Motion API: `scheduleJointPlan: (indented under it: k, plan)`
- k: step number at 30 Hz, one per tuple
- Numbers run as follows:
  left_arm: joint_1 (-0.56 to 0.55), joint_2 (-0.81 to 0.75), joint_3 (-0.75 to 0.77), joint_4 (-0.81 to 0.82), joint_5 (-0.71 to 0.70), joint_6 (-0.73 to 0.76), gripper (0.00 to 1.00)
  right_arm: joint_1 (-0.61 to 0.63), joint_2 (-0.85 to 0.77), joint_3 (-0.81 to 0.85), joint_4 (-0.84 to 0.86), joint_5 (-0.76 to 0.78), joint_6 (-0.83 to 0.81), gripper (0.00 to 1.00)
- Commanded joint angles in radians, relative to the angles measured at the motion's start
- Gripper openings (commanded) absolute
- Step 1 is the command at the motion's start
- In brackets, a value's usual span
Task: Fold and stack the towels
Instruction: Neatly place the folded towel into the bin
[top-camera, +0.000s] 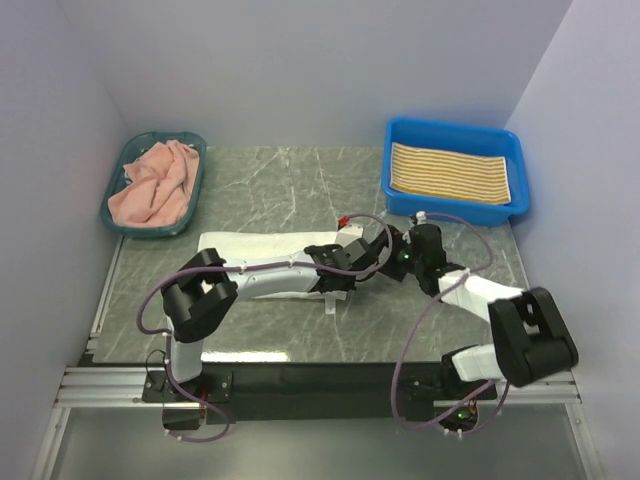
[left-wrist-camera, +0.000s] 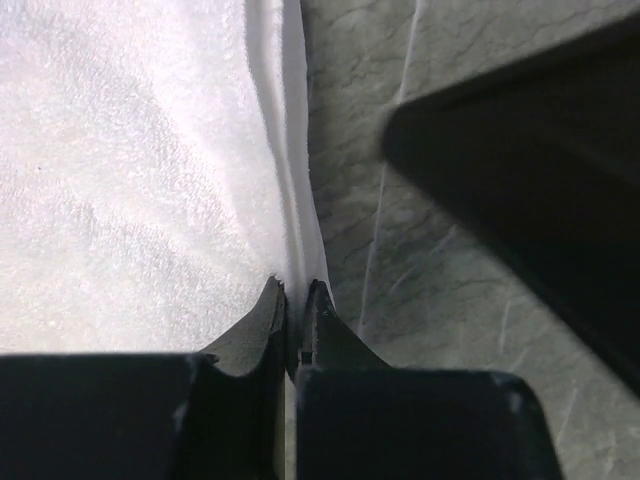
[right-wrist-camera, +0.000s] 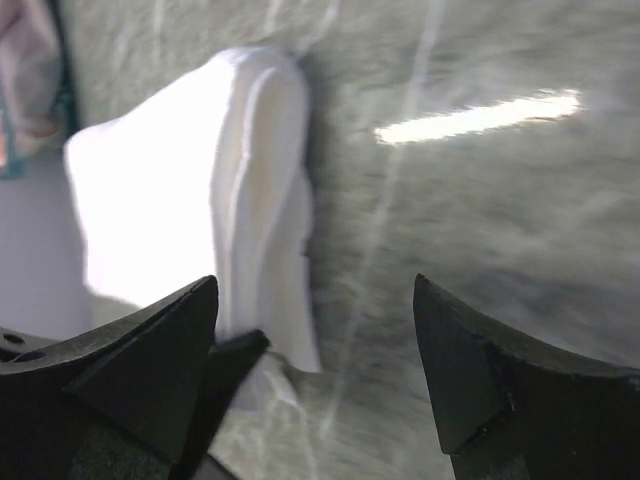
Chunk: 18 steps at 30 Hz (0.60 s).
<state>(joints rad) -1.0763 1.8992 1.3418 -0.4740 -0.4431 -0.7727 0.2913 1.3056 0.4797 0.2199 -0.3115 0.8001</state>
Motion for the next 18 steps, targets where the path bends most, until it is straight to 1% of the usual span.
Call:
scheduleJointPlan:
  k: [1,5,8,10,11,13,14,16,17,18]
  plan:
    - [0.007,-0.061,-0.016,0.087,0.044,0.035,0.01,0.034,0.105,0.062,0.169,-0.15,0.102,0.86]
    - [0.016,-0.078,-0.021,0.094,0.05,0.042,0.01,0.08,0.196,0.088,0.199,-0.143,0.143,0.86]
    - [0.019,-0.068,-0.017,0.086,0.05,0.041,0.01,0.078,0.198,0.06,0.205,-0.081,0.149,0.86]
    - [0.019,-0.048,-0.004,0.069,0.058,0.035,0.04,0.08,0.182,0.054,0.176,-0.046,0.122,0.86]
    - [0.019,-0.02,0.002,0.061,0.06,0.027,0.11,0.078,0.172,0.047,0.164,-0.006,0.113,0.86]
    - [0.015,0.009,0.02,0.045,0.064,0.02,0.2,0.065,0.135,0.034,0.129,0.032,0.091,0.86]
    - [0.01,0.03,0.023,0.043,0.058,0.013,0.28,0.06,0.121,0.03,0.11,0.049,0.082,0.86]
    - [-0.005,0.047,0.037,0.029,0.047,0.007,0.4,0.033,0.077,0.03,0.044,0.11,0.041,0.86]
    - [-0.01,0.06,0.045,0.018,0.029,0.0,0.57,0.025,0.06,0.034,0.021,0.136,0.022,0.86]
    - [-0.016,0.066,0.066,0.006,0.014,-0.003,0.64,0.017,0.029,0.037,-0.023,0.181,0.005,0.86]
